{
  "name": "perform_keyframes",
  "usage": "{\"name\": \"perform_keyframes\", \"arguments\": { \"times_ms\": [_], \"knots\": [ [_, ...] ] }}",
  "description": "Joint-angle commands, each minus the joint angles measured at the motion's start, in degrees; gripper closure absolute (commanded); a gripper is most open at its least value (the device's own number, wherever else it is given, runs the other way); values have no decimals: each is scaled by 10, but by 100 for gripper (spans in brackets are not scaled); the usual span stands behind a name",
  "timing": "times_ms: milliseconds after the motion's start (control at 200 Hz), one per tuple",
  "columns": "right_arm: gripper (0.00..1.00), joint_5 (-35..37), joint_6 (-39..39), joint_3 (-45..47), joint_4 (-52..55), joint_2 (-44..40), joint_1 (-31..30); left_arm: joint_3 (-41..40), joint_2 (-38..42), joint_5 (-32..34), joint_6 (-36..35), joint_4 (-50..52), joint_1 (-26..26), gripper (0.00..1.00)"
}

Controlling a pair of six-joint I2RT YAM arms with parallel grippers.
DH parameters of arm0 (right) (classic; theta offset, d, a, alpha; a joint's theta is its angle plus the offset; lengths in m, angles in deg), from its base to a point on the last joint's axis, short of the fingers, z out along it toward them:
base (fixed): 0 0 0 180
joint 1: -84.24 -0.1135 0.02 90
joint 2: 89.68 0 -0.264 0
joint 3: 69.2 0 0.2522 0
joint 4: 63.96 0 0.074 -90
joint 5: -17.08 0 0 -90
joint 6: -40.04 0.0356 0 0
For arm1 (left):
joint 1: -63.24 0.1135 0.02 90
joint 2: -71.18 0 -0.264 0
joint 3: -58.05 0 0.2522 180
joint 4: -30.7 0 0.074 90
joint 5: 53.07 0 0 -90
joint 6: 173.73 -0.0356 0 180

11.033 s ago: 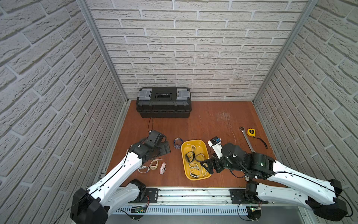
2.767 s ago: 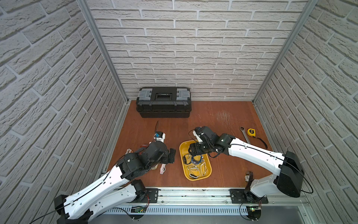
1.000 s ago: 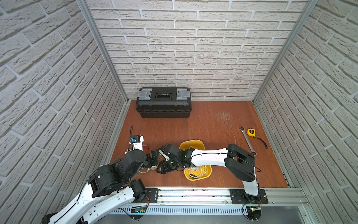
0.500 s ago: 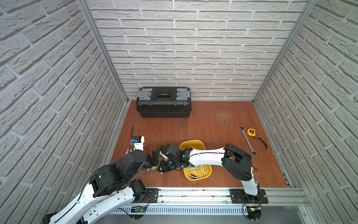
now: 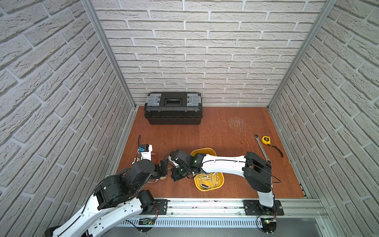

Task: Put the watch into the storage box
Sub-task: Pick up the watch at the center of the board, then place the watch in the storage box.

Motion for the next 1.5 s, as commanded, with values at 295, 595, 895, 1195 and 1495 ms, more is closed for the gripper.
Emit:
{"name": "perform_keyframes", "arguments": {
  "times_ms": [295,595,895,1195,1495],
  "knots": [
    [98,179,-138,-12,291,-144,116,1,-42,-2,-21,-30,3,2],
    [98,177,-198,-19,297,-96,180,-2,-74,-11,-30,-54,3,2],
    [98,171,-227,-28,283,-45,207,-11,-75,-14,-28,-56,3,2],
    [98,165,-236,-17,268,-15,214,-19,-77,-14,-27,-60,3,2],
    [98,138,-208,23,246,-36,211,-23,-69,-15,-23,-59,3,2]
  ]
}}
